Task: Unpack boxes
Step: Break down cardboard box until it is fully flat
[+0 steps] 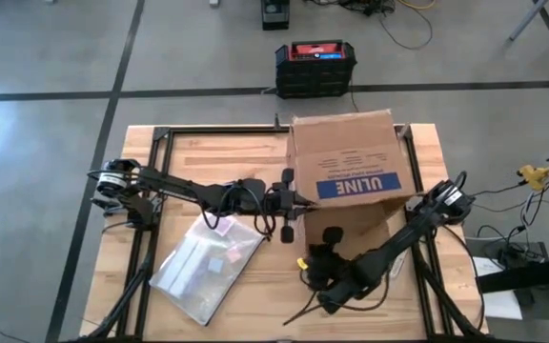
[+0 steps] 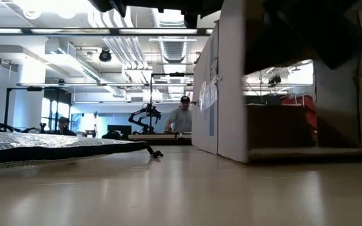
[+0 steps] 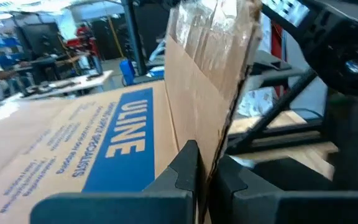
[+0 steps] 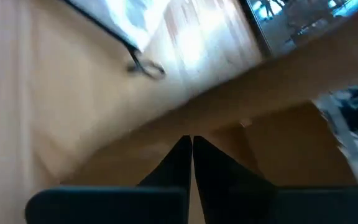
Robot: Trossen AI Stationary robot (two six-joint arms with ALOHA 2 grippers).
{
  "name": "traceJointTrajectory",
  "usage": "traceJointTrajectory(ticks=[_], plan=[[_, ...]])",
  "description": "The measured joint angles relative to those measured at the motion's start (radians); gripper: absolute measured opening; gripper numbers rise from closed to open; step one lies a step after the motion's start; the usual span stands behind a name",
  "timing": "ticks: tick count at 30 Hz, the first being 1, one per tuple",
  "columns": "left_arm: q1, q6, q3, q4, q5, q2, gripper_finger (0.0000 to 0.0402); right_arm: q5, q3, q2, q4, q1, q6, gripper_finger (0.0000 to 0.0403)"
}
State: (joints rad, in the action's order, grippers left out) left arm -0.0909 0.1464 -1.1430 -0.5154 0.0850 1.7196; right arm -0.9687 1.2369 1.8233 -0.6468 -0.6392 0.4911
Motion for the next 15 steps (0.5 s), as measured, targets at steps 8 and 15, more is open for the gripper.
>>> traceJointTrajectory(ticks=[8,15], plan=[[-0.011,-0.006,-0.002,0.046,-0.016,-0.007,0.0,0.055,-0.001,-0.026,-0.677,-0.003,0.486,0.0],[-0.012,-0.007,-0.002,0.136,-0.019,-0.041,0.0,0.326,-0.055,-0.041,-0.897,-0.106,0.696,0.0]])
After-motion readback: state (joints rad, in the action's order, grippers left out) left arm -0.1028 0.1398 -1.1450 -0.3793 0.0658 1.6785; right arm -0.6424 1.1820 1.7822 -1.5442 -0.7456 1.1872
